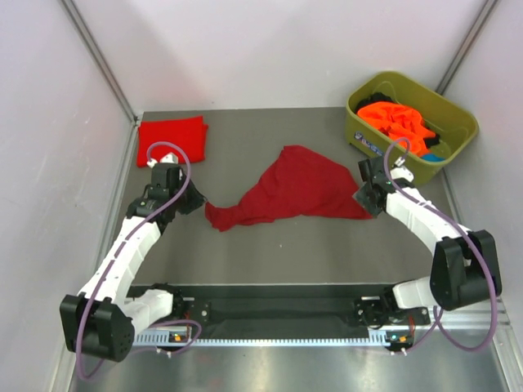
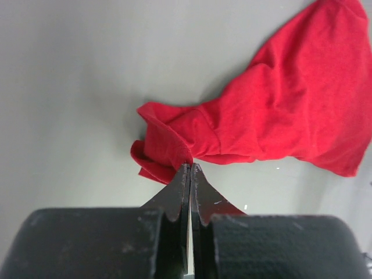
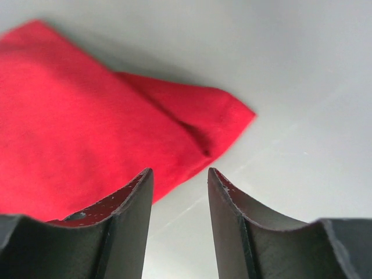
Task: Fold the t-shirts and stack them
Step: Flatten the tshirt out
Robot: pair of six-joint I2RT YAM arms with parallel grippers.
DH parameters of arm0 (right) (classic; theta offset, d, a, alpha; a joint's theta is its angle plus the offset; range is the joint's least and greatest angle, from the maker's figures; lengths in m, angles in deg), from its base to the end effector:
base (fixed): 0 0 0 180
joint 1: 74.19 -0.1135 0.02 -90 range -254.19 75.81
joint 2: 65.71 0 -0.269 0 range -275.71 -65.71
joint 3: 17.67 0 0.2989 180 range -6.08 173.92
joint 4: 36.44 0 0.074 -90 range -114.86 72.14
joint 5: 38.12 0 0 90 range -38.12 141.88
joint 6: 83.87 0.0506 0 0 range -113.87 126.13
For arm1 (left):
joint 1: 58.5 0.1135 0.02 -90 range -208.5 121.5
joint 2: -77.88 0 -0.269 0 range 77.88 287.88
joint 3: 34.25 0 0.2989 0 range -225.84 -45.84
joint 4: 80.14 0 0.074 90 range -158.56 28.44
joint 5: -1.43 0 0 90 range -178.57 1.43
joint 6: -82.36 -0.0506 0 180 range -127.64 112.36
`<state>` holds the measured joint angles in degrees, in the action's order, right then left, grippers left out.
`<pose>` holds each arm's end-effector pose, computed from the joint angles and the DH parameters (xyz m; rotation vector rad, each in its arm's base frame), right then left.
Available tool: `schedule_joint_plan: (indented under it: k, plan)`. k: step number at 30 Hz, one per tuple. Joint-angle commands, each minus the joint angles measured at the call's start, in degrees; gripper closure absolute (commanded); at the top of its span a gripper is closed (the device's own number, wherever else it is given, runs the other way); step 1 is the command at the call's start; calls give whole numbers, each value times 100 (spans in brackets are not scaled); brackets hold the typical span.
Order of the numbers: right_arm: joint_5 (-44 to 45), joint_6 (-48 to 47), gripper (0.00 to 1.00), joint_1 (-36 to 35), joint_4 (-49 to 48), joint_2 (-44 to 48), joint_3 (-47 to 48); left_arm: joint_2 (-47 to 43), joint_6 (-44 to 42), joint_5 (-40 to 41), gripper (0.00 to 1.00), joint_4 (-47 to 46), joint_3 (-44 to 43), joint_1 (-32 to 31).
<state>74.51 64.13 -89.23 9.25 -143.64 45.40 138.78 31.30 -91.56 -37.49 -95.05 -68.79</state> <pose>0.3064 0.0622 0.1948 1.0382 2.2791 -0.0110 0.2746 -0.0525 0.2635 -0.5596 2.3006 -0.4875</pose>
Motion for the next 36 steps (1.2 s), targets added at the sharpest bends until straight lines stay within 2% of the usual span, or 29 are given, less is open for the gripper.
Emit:
schedule_joint_plan:
  k: [1,10,19,34,36]
  plan:
    - [-127,606,58,116,-220,-73,-138,-114,87,-238,100,-409,61,26]
    - [-180,985,59,134,-449,-363,-367,-26,97,-317,100,-462,114,26]
    - [-119,1319,56,143,-492,-187,-692,0,149,-387,100,-567,193,26]
    - [57,1583,73,160,-1380,-38,-1290,141,176,-335,100,-725,280,26]
    - [101,1505,81,186,-1381,-21,-1264,158,193,-291,100,-751,289,26]
